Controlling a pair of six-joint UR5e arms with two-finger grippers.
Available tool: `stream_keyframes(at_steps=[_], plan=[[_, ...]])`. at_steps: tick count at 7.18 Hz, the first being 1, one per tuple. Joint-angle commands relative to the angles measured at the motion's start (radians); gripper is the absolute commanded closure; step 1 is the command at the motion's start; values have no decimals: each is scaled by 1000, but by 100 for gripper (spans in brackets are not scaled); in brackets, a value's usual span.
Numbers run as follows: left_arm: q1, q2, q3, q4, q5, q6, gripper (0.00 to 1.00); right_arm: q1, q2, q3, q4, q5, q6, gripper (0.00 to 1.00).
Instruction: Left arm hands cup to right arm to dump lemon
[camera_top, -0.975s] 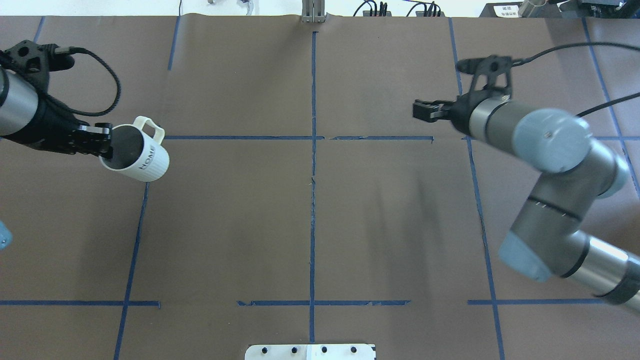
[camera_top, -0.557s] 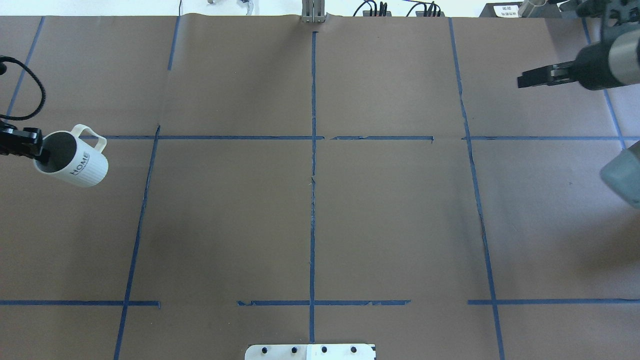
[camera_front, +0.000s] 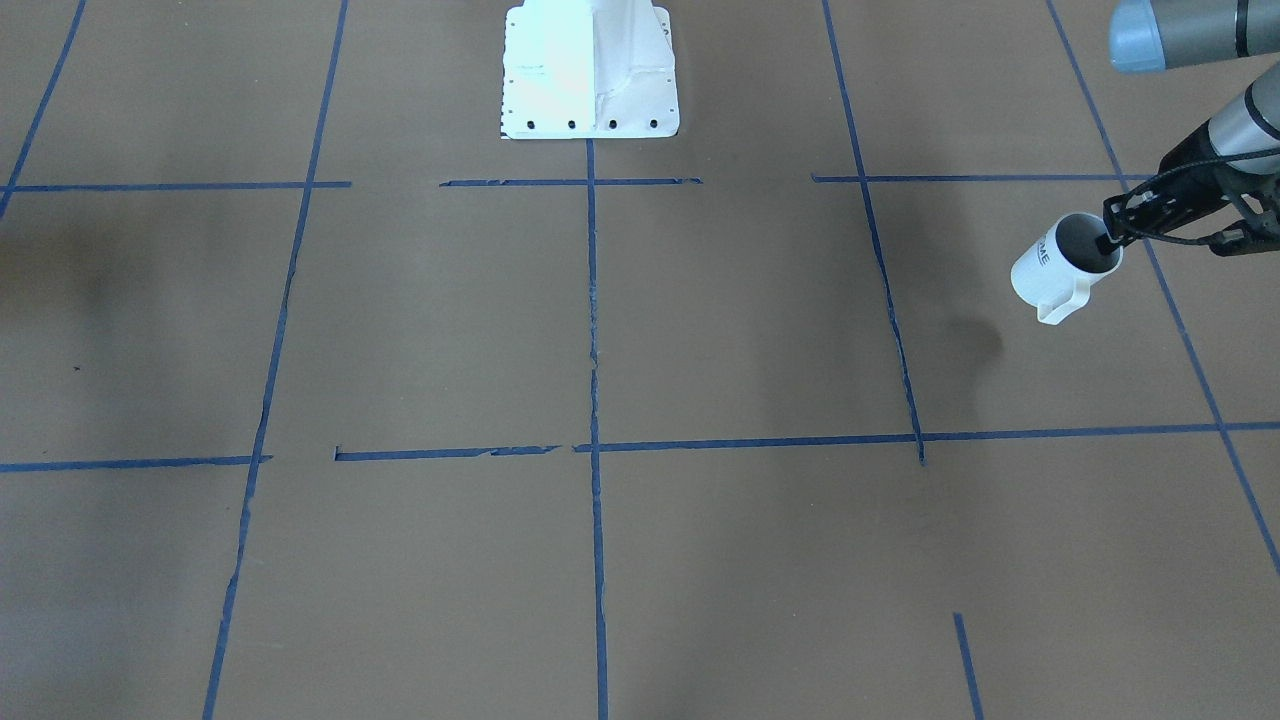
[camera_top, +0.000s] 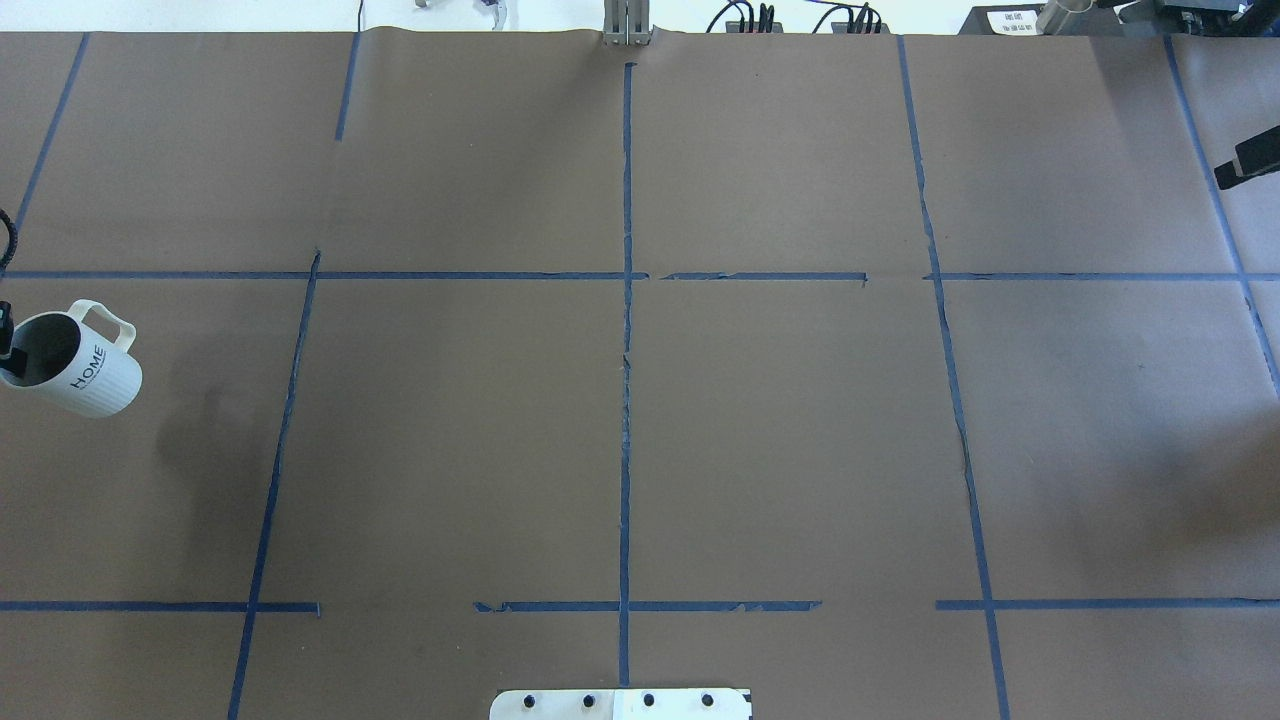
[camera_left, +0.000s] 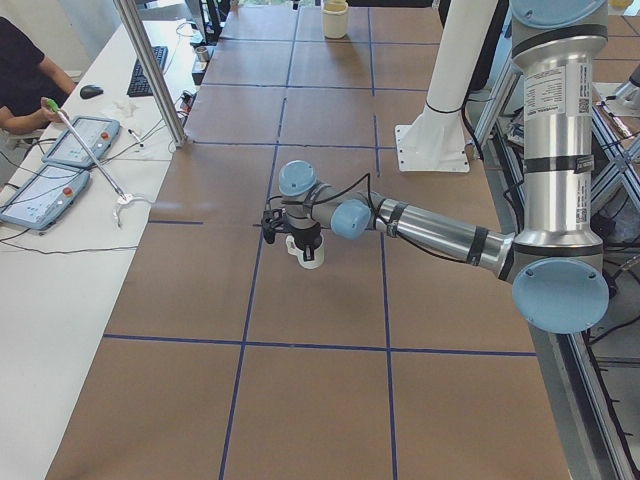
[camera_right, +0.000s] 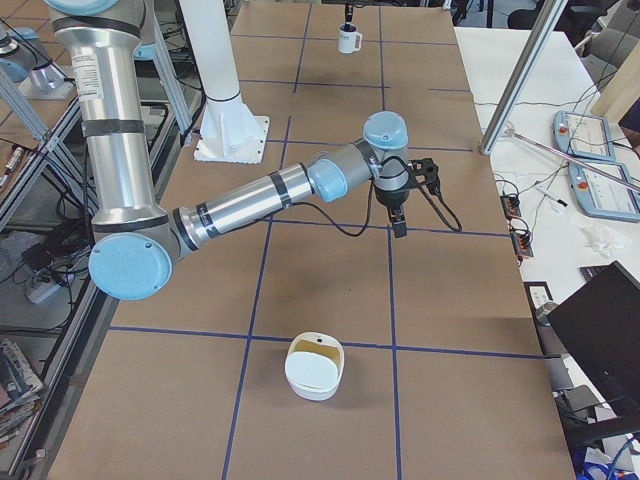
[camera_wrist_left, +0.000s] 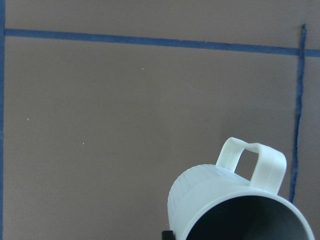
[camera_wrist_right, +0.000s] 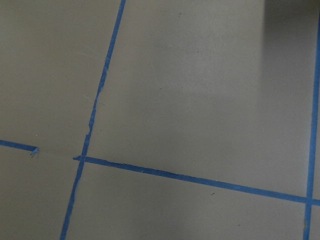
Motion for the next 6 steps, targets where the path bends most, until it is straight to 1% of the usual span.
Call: stream_keyframes(at_steps=[1,2,3,4,5,6], plan=[[2,-8,83,-138,7,-196,100,8,-14,1,-15,5,-18,0],[3,-9,120,-143,11,-194,98,10,-14,3,-15,5,-18,0],[7,-18,131,-143,11,-194,83,12,-8,-2,-16,5,-18,0],[17,-20,143,-143,11,-194,66,13,-2,-2,-53,4,-18,0],[19,-21,143,-144,11,-186,45,22,0,-1,-65,5,-18,0],[19,-18,143,-179,11,-160,0,44,0,1,-67,8,-18,0]])
